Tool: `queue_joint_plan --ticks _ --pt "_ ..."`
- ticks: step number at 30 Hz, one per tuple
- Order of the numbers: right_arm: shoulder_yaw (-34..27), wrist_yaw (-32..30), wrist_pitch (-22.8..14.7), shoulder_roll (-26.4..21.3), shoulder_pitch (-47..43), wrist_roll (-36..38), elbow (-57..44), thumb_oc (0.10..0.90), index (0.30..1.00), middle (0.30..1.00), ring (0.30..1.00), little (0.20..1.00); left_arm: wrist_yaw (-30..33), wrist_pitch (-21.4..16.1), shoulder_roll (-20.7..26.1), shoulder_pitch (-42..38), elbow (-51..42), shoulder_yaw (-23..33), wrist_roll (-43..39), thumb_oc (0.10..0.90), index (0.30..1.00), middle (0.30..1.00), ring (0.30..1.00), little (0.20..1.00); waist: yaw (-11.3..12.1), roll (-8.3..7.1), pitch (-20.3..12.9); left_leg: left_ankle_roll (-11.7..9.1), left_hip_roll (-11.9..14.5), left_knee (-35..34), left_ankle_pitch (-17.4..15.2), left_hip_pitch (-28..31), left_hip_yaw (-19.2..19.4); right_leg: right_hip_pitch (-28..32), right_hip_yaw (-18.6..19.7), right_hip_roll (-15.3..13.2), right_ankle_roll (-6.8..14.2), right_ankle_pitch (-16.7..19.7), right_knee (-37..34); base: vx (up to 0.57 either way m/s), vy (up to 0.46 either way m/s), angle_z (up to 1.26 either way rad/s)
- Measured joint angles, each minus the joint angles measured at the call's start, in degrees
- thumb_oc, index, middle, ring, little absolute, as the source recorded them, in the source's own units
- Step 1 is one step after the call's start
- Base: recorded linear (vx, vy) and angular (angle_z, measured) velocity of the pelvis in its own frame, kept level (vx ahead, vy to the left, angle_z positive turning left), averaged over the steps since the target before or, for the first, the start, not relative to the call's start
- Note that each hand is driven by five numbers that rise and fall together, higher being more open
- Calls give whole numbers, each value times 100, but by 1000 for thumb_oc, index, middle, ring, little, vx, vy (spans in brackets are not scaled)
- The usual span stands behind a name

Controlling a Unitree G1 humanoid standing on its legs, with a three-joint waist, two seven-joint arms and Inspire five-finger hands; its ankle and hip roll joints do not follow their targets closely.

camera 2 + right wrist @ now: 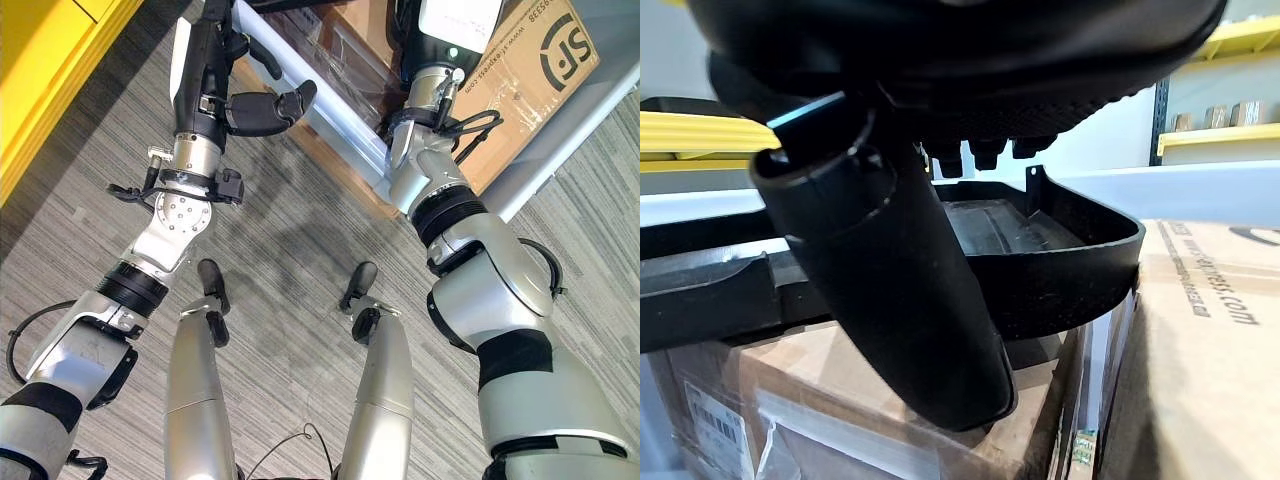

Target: Move parts from the plastic box to the shelf.

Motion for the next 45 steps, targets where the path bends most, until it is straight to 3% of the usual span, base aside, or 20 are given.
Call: queue_joint_plan --ticks 14,16,22,40,42,45 --pt "184 97 160 -65 -307 246 192 900 1000 1000 1000 1000 -113 -162 16 -173 39 -23 -145 900 1000 1000 1000 1000 85 9 -80 26 -9 99 35 -385 -138 -380 -11 -34 -15 -49 202 6 -13 1" --pt "184 159 196 -74 -396 246 194 400 300 300 300 300 -120 -213 13 -232 39 -32 -207 900 1000 1000 1000 1000 85 8 -82 26 -10 128 36 -462 -154 -456 -9 -37 -16 -49 228 3 -16 1" --pt "110 399 226 -139 -544 1150 331 400 300 300 300 300 -180 -176 7 -276 38 -45 -218 900 1000 1000 1000 1000 86 2 -199 -12 -91 214 9 -703 -303 -663 0 -44 -24 -62 291 0 0 0" --pt "-236 -249 -394 -430 -286 1119 420 400 300 300 300 300 -402 -403 5 -141 -118 -212 -378 900 1000 1000 1000 1000 208 48 -336 64 -86 303 62 -852 -292 -792 67 -34 -66 -29 348 -32 1 1" --pt "-281 -278 -451 -413 -270 1119 411 400 300 300 300 300 -438 -399 10 -132 -125 -209 -383 900 1000 1000 1000 1000 213 48 -335 67 -82 271 64 -816 -278 -747 62 -18 -89 20 286 -89 23 -4" --pt "-345 -413 -810 -207 152 1118 340 400 300 300 300 300 -468 -235 -12 215 -98 -207 -383 900 1000 1000 1000 1000 195 55 -321 41 -14 -73 84 -209 -102 -158 45 73 11 193 -170 -83 32 -10"
